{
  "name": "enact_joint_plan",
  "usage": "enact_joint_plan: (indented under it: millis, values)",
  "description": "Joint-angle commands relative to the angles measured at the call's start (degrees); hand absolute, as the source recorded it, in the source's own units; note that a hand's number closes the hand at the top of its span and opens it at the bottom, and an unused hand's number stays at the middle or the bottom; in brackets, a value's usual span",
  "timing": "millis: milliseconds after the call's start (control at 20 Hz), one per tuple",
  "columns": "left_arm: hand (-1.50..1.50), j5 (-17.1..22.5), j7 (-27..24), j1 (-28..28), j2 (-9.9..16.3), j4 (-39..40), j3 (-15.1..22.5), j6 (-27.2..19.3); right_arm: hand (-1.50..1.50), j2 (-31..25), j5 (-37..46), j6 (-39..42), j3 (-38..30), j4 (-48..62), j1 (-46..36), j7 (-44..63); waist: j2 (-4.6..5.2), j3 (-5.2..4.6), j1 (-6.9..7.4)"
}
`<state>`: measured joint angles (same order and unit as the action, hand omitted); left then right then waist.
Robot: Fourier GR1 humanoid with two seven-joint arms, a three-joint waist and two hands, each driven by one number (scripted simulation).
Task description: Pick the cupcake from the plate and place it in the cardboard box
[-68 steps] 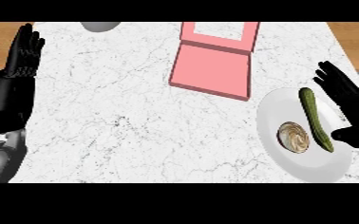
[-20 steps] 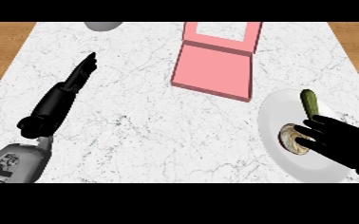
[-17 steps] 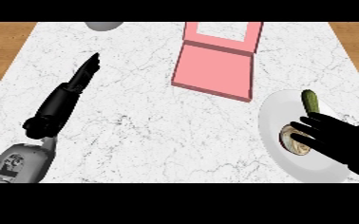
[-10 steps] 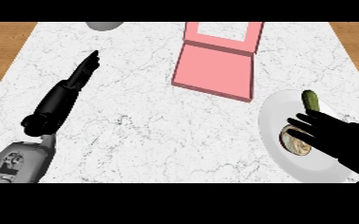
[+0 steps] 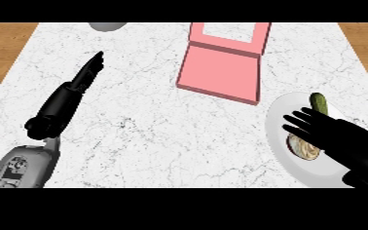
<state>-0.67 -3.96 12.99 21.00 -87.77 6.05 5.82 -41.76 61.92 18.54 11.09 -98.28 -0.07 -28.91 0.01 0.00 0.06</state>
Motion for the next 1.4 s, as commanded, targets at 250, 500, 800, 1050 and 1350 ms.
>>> enact_joint_plan:
  millis: [250,500,800,1050,1350]
  values:
    - [0.00,-1.6,1.8,-2.0,-2.4,-3.0,-2.7,3.1,-1.50,4.6,4.8,3.1,-0.5,-0.2,1.3,-2.5,-0.06,0.00,-0.14]
    - [0.00,-2.5,0.6,-1.8,-2.7,-2.3,-4.4,4.5,-1.50,6.8,8.9,0.1,-2.3,7.1,-2.7,-3.0,-0.04,0.01,0.04]
    - [0.00,-3.6,0.8,0.0,-3.5,-0.4,-6.4,6.3,-1.50,9.6,12.2,-2.5,-3.4,12.4,-4.3,-4.8,-0.03,0.00,-0.08]
    - [0.00,-4.5,0.5,-3.1,-3.9,-3.6,-6.1,7.3,-1.50,11.1,14.2,-4.2,-1.4,13.2,-1.9,-6.8,-0.06,0.00,-0.08]
    - [0.00,-5.0,-4.1,-2.2,-4.3,1.7,-7.2,7.5,1.50,13.9,15.2,-16.3,-0.1,17.6,-2.4,-12.5,0.00,0.00,-0.26]
